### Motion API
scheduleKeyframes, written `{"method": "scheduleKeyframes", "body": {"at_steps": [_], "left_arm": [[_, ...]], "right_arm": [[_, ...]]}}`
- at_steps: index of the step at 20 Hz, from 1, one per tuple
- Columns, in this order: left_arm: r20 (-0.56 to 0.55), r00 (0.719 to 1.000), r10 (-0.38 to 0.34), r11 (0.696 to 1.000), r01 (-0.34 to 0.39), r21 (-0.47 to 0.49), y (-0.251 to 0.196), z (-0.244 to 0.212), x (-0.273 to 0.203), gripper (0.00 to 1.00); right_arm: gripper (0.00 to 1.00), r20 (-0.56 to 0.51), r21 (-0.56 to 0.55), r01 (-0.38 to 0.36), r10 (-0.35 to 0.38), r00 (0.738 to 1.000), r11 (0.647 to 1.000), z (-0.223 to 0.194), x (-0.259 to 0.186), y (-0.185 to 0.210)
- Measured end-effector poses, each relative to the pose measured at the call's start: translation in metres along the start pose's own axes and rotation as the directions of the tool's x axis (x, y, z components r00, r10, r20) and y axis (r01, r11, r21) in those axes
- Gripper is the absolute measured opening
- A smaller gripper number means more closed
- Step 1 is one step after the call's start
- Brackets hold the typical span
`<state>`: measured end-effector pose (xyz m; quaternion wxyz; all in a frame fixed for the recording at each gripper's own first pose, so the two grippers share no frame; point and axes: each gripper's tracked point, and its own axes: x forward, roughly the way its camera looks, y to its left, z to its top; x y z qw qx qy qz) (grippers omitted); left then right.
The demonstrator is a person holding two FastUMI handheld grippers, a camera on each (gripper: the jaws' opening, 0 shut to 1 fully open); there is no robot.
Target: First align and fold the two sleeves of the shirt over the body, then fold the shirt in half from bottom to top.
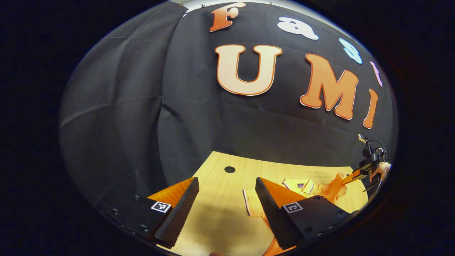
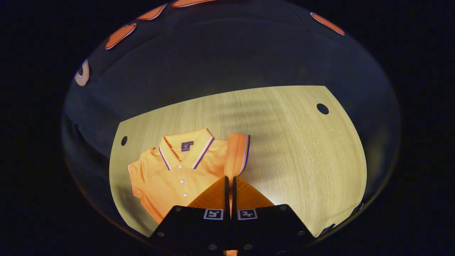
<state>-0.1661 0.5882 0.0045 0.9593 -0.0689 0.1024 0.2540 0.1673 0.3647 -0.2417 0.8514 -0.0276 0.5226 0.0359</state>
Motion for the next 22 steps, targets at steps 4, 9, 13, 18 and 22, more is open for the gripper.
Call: {"method": "scheduleKeyframes", "body": {"at_steps": [4,9,13,18,22], "left_arm": [[-0.006,1.000,0.014,1.000,-0.014,-0.020,0.022,-0.001,-0.001,0.98],[-0.016,0.999,0.033,0.999,-0.034,-0.029,0.043,-0.005,0.002,0.98],[-0.039,0.998,0.050,0.998,-0.052,-0.033,0.058,-0.012,0.004,0.98],[-0.063,0.996,0.065,0.998,-0.067,-0.021,0.069,-0.022,0.007,0.98],[-0.079,0.995,0.062,0.998,-0.063,-0.011,0.068,-0.025,0.009,0.98]], "right_arm": [[0.00,-0.004,-0.040,-0.034,0.034,0.999,0.999,-0.003,0.001,0.038],[0.00,-0.037,-0.080,-0.073,0.071,0.997,0.994,-0.013,0.013,0.079],[0.00,-0.081,-0.089,-0.109,0.102,0.991,0.990,-0.027,0.032,0.109],[0.02,-0.142,-0.072,-0.134,0.123,0.982,0.988,-0.046,0.060,0.129],[0.02,-0.168,-0.069,-0.131,0.118,0.979,0.989,-0.057,0.074,0.133]]}}
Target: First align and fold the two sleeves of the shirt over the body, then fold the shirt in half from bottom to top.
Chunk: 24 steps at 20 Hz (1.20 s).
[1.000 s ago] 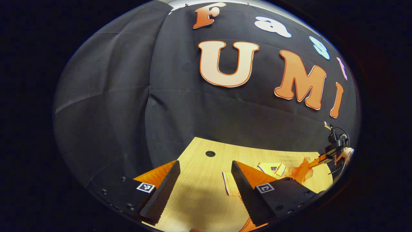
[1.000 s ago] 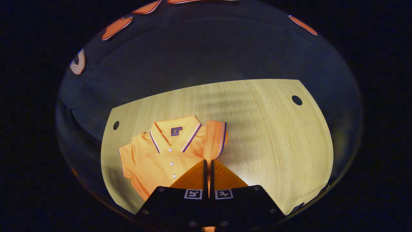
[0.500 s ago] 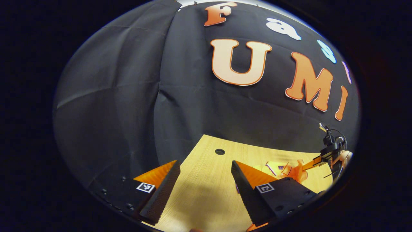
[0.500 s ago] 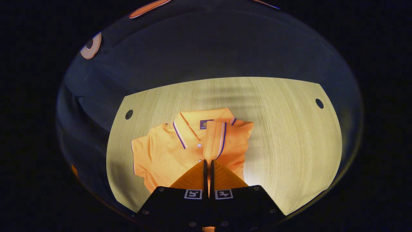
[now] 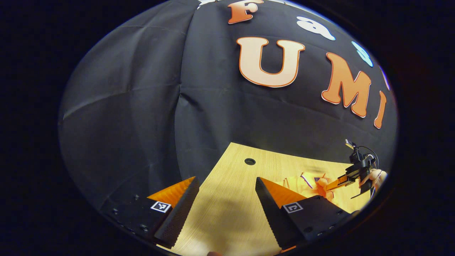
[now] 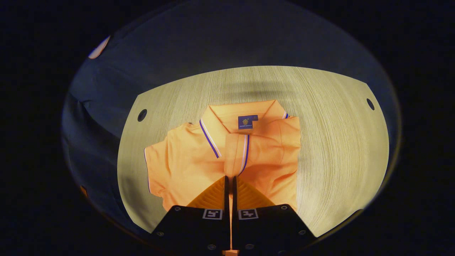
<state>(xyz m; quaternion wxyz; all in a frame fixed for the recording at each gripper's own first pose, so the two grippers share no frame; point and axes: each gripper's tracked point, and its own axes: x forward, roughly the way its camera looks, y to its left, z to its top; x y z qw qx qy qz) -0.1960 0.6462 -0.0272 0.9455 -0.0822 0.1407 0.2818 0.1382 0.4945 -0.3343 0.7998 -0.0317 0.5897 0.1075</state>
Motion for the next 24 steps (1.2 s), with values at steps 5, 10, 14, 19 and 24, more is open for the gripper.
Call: {"method": "scheduleKeyframes", "body": {"at_steps": [5,10,14,19,24], "left_arm": [[-0.020,0.999,-0.027,1.000,0.027,0.013,-0.017,0.000,0.008,0.98],[-0.047,0.996,-0.070,0.997,0.072,0.042,-0.048,0.006,0.023,0.98],[-0.066,0.992,-0.110,0.991,0.114,0.064,-0.084,0.011,0.042,0.98],[-0.178,0.972,-0.155,0.977,0.177,0.115,-0.130,-0.006,0.088,0.98],[-0.427,0.892,-0.148,0.969,0.217,0.119,-0.156,-0.065,0.126,0.98]], "right_arm": [[0.17,-0.007,-0.008,-0.068,0.068,0.998,0.998,-0.005,0.003,0.018],[1.00,0.040,-0.021,-0.062,0.063,0.997,0.998,0.002,-0.003,0.015],[0.99,0.109,0.006,-0.068,0.067,0.992,0.998,0.010,-0.025,0.002],[0.99,0.181,-0.014,-0.049,0.051,0.982,0.999,0.017,-0.061,-0.027],[0.99,0.235,0.004,-0.029,0.027,0.972,1.000,0.022,-0.086,-0.066]]}}
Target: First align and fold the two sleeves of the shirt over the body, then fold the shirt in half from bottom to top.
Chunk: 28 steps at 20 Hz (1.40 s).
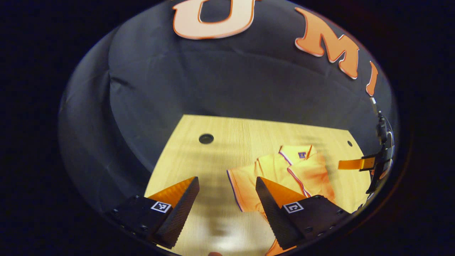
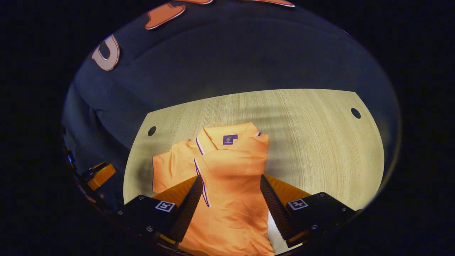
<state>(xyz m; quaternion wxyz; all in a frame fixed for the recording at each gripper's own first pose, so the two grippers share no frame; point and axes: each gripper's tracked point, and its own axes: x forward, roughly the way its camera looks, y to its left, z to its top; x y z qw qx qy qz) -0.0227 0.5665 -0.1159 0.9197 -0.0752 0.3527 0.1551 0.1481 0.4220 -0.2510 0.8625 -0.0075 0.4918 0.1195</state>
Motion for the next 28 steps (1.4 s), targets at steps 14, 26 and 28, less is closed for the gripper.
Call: {"method": "scheduleKeyframes", "body": {"at_steps": [14,26,28], "left_arm": [[-0.405,0.912,0.066,0.990,-0.109,-0.085,-0.007,-0.076,0.100,0.97],[-0.448,0.888,0.100,0.991,-0.129,-0.036,-0.005,-0.083,0.112,0.96],[-0.424,0.901,0.092,0.990,-0.128,-0.057,-0.011,-0.082,0.115,0.58]], "right_arm": [[0.99,0.089,-0.009,0.036,-0.036,0.995,0.999,-0.006,-0.047,-0.078],[0.99,0.165,-0.026,0.036,-0.031,0.986,0.999,0.008,-0.067,-0.088],[0.99,0.165,-0.030,0.042,-0.037,0.986,0.999,0.006,-0.068,-0.090]]}}
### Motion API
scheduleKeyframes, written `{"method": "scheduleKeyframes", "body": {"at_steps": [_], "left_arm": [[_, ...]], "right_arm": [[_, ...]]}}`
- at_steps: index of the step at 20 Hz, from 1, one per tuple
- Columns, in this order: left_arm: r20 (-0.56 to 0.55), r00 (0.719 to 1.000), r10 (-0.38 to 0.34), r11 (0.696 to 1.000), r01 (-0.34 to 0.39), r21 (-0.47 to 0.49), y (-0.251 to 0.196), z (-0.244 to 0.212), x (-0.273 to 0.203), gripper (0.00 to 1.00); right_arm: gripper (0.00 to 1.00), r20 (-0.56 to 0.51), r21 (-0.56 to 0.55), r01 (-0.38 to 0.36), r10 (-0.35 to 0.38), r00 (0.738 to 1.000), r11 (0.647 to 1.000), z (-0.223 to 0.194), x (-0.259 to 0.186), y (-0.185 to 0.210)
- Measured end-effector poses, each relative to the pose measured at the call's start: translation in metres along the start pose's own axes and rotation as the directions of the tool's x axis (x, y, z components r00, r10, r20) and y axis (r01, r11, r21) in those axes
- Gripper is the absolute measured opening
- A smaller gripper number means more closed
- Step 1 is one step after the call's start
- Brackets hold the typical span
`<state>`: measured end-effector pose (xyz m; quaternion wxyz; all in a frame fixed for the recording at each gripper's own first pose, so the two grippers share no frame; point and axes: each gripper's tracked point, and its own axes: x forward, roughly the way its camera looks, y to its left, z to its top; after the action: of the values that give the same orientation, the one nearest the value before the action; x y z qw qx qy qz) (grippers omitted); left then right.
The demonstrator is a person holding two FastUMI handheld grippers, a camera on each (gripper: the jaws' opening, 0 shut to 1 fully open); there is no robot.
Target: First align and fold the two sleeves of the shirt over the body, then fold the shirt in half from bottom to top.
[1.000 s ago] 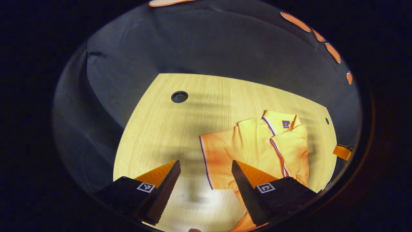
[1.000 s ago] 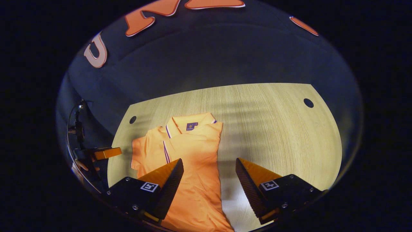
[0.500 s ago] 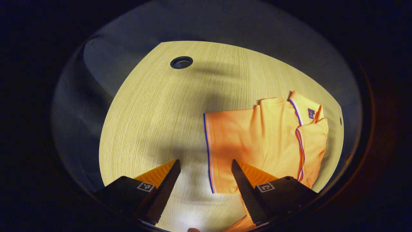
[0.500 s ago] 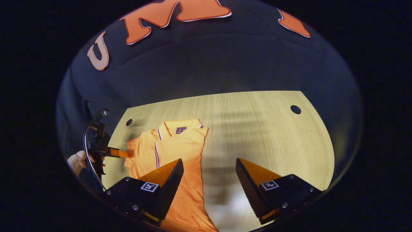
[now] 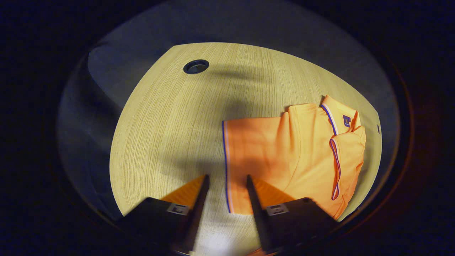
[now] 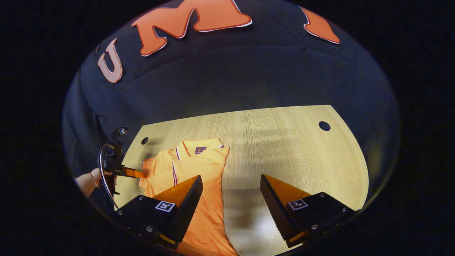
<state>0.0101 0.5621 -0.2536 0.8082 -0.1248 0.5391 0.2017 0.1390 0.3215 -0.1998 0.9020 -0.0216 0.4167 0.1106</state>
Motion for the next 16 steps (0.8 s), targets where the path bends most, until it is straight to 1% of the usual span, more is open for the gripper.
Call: {"method": "scheduleKeyframes", "body": {"at_steps": [1,2,3,4,6,9,13,16], "left_arm": [[0.031,0.999,-0.027,1.000,0.027,-0.009,-0.008,0.002,0.003,0.33],[0.050,0.998,-0.028,0.999,0.029,-0.018,-0.009,0.003,0.005,0.19],[0.075,0.996,-0.051,0.999,0.052,-0.014,-0.009,0.006,-0.001,0.06],[0.059,0.996,-0.067,0.998,0.068,-0.017,-0.012,0.002,-0.003,0.02],[0.054,0.995,-0.087,0.996,0.088,-0.013,-0.019,0.000,-0.010,0.02],[0.113,0.988,-0.106,0.994,0.104,0.024,-0.030,0.015,-0.035,0.01],[0.171,0.976,-0.134,0.991,0.128,0.046,-0.048,0.030,-0.070,0.01],[0.207,0.964,-0.165,0.983,0.145,0.111,-0.073,0.034,-0.092,0.01]], "right_arm": [[0.99,-0.001,0.001,0.001,-0.001,1.000,1.000,-0.001,-0.001,-0.001],[0.99,0.000,0.008,0.000,0.000,1.000,1.000,-0.001,-0.003,-0.001],[0.99,0.004,0.016,-0.001,0.001,1.000,1.000,-0.001,-0.004,-0.002],[0.99,0.006,0.019,0.001,-0.001,1.000,1.000,0.000,-0.006,-0.004],[0.99,0.015,0.022,0.007,-0.007,1.000,1.000,0.003,-0.011,-0.008],[0.99,0.029,0.025,0.008,-0.009,1.000,1.000,0.005,-0.018,-0.011],[0.99,0.043,0.025,-0.008,0.006,0.999,1.000,0.008,-0.027,-0.011],[0.99,0.055,0.024,-0.012,0.011,0.998,1.000,0.010,-0.033,-0.013]]}}
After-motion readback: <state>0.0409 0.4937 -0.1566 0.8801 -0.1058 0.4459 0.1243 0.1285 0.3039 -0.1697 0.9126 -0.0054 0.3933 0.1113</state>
